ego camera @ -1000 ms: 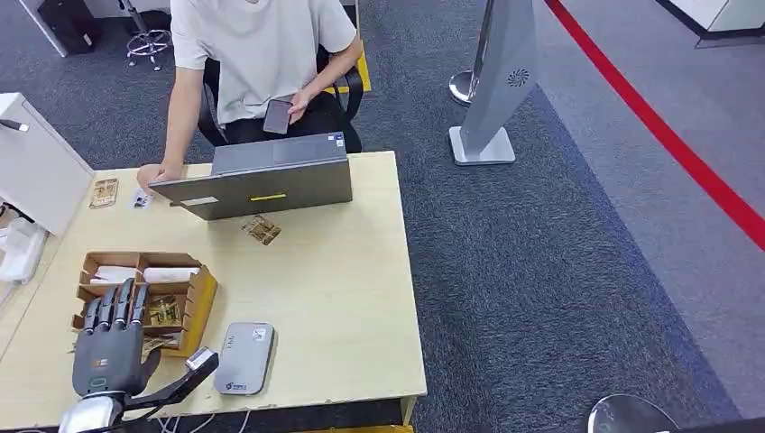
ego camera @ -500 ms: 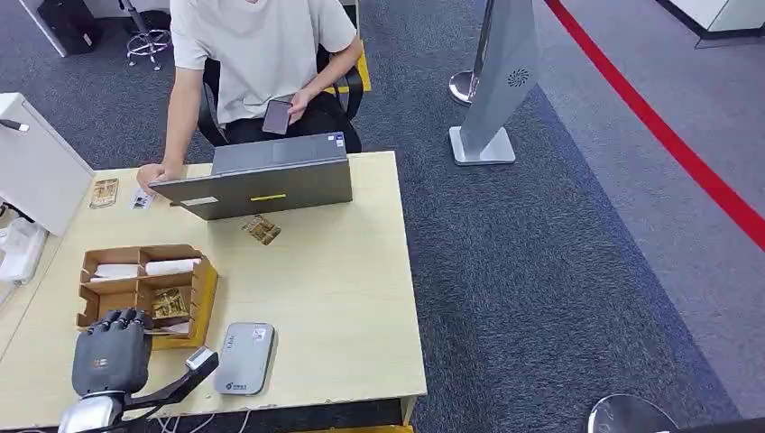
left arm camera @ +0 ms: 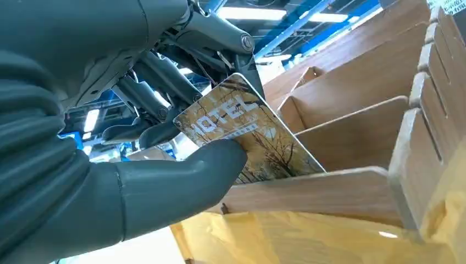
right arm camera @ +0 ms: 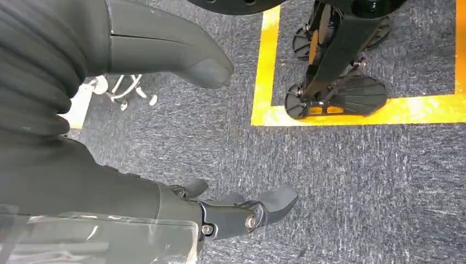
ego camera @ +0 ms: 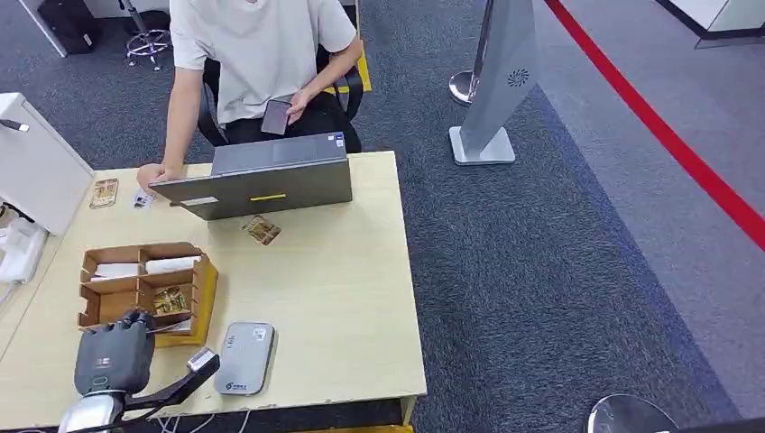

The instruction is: Pass the card to the sensor for recognition and then transmit it.

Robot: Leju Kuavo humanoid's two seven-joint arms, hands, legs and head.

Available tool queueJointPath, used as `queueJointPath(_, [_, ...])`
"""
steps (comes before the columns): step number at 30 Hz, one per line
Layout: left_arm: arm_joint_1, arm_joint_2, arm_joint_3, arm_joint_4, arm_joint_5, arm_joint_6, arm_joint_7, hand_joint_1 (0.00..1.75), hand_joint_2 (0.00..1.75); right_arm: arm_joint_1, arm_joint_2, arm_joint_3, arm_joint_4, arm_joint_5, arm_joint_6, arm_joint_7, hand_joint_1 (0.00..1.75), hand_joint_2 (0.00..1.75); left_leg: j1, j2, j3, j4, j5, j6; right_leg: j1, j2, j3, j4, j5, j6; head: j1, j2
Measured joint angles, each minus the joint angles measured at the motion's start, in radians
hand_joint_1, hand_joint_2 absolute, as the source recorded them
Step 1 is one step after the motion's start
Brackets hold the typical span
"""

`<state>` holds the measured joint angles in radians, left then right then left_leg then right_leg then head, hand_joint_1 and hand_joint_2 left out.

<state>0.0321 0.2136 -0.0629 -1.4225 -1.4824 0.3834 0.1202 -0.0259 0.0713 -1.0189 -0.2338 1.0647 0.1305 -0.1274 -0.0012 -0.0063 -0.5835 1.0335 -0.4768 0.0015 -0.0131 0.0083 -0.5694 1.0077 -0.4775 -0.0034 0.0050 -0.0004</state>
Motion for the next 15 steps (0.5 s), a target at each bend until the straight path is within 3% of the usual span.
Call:
queueJointPath(7, [-0.039, 0.002, -0.006, -0.035, -0.003, 0.003, 0.000, 1.75, 1.75, 0.000, 0.000, 0.000, 0.000, 0.003, 0.000, -0.002, 0.00, 1.75, 0.000, -0.001, 0.000, 0.000, 0.000, 0.000, 0.000, 0.000, 0.000, 0.000, 0.000, 0.000, 0.000, 0.000])
queueJointPath(15, [-0.222, 0.005, -0.046, -0.082, 0.001, -0.009, -0.014, 1.75, 1.75, -0.005, 0.000, 0.000, 0.000, 0.024, -0.005, -0.013, 0.00, 1.75, 0.000, -0.001, 0.000, 0.001, 0.003, 0.000, 0.000, -0.001, 0.000, 0.000, 0.003, 0.001, 0.000, 0.000])
